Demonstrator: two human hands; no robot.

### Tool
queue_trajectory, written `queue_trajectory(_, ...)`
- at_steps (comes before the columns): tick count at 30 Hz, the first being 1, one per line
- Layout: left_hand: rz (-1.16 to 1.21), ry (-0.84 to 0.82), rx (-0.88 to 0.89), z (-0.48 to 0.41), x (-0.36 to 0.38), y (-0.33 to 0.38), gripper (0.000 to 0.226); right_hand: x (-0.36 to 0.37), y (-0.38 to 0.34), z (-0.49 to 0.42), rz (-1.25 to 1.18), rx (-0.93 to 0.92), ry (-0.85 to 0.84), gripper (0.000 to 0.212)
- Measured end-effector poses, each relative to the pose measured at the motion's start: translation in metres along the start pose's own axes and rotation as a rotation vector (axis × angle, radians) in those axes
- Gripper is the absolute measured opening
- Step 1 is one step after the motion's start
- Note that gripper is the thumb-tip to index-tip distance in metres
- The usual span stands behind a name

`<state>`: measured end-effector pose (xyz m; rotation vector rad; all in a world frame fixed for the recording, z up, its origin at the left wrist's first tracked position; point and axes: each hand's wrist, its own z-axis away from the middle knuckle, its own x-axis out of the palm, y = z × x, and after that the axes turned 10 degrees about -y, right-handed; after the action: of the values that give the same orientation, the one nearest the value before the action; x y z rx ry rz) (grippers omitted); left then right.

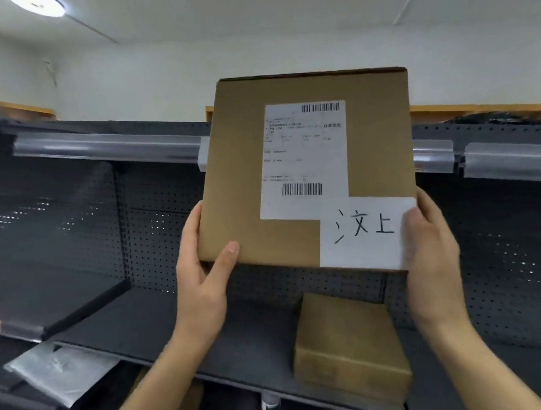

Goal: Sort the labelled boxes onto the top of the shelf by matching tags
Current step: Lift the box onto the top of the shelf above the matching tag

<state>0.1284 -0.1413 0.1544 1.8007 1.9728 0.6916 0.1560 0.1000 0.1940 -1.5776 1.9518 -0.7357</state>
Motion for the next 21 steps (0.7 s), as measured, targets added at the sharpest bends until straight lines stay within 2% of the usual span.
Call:
queue_trajectory(4,-0.058,-0.022,0.016,-0.063,-0.019,0.019,0.057,0.021,-0.037,-0.065,-0.06,0.055,-0.003,0.034)
queue_trajectory(8,-0.075,-0.001,-0.059,-0.129,-0.039,0.025,0.068,0.044,-0.051,-0.13,-0.123,0.176,-0.047,0.045)
queue_trajectory(10,-0.064,-0.009,-0.079,-0.155,-0.047,0.025,0.072,0.055,-0.055,-0.157,-0.137,0.211,-0.069,0.043)
queue_trajectory(14,-0.078,0.006,-0.101,-0.2,-0.054,0.02,0.051,0.078,-0.058,-0.198,-0.17,0.242,-0.124,0.031)
queue_trajectory(18,-0.104,0.034,-0.156,-0.237,-0.055,0.006,0.036,0.097,-0.054,-0.225,-0.118,0.266,-0.181,0.042)
queue_trajectory(21,-0.107,0.05,-0.173,-0.259,-0.062,-0.001,0.035,0.103,-0.044,-0.243,-0.027,0.234,-0.275,0.07)
